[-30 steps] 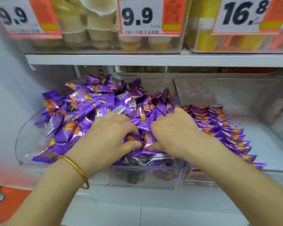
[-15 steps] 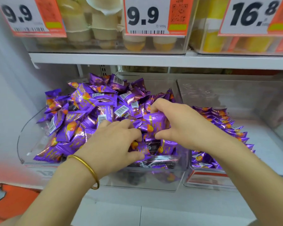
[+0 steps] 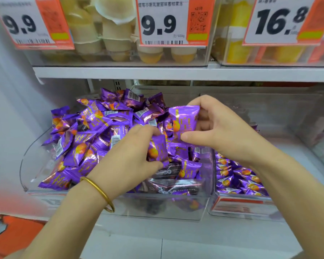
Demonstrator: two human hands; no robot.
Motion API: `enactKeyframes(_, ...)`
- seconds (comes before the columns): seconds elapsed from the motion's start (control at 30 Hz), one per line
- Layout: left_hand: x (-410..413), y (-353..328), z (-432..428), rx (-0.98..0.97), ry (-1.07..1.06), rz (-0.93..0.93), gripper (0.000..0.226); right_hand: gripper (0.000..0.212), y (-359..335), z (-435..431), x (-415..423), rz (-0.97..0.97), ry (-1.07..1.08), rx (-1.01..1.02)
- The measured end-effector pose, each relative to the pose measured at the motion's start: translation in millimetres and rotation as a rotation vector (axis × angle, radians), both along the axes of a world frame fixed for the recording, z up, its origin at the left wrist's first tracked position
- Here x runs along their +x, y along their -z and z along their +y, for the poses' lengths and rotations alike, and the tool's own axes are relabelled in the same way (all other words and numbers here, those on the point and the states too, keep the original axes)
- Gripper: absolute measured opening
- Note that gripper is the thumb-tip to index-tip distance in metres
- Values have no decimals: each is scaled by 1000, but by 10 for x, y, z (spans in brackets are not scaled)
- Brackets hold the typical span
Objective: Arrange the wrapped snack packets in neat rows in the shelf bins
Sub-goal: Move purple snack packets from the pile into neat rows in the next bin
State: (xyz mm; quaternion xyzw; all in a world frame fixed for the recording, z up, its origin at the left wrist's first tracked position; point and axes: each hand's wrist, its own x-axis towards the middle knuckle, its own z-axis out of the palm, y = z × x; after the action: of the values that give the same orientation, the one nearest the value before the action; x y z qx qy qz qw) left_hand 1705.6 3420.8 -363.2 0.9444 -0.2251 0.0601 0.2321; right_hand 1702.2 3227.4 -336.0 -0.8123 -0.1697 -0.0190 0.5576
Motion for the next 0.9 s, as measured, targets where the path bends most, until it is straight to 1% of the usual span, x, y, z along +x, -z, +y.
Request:
enactKeyframes(0.07, -1, -26, -8, -174, -43, -4, 64, 37, 6, -12, 5, 32, -41, 48)
enactKeyframes(0.1, -7, -45, -14, -279, -52, 31, 61, 36, 16, -15, 9, 34, -51, 38)
enactKeyframes(0.2, -45, -126, -31, -606, -9, 263, 58, 26, 42, -19, 26, -4, -61, -75)
enactKeyframes(0.27, -60, -152, -24, -756, 16, 406, 63, 23, 32, -26, 26, 0, -72, -109)
enactKeyframes(0.33, -55, -143, -17, -849, 11, 472, 66, 22, 16, -17, 8, 24, -89, -107)
enactKeyframes(0.4, -45, -114, -24, -866, -19, 463, 77, 24, -1, 26, -19, 42, -125, -99)
enactKeyframes(0.47, -43, -95, -43, -840, -32, 432, 83, 28, -17, 72, -31, 62, -174, -87)
enactKeyframes(0.6, -3, -61, -41, -800, -34, 394, 77, 49, -48, 87, -10, 94, -176, -76)
enactKeyframes(0.7, 21, -41, -25, -798, -41, 383, 74, 51, -36, 74, 26, 107, -116, -35)
enactKeyframes(0.8, 21, -38, -41, -830, -39, 425, 78, 50, -16, 61, 58, 113, -78, -25)
enactKeyframes(0.9, 9, -44, -66, -826, -20, 411, 64, 44, -12, 95, 45, 92, -82, -77)
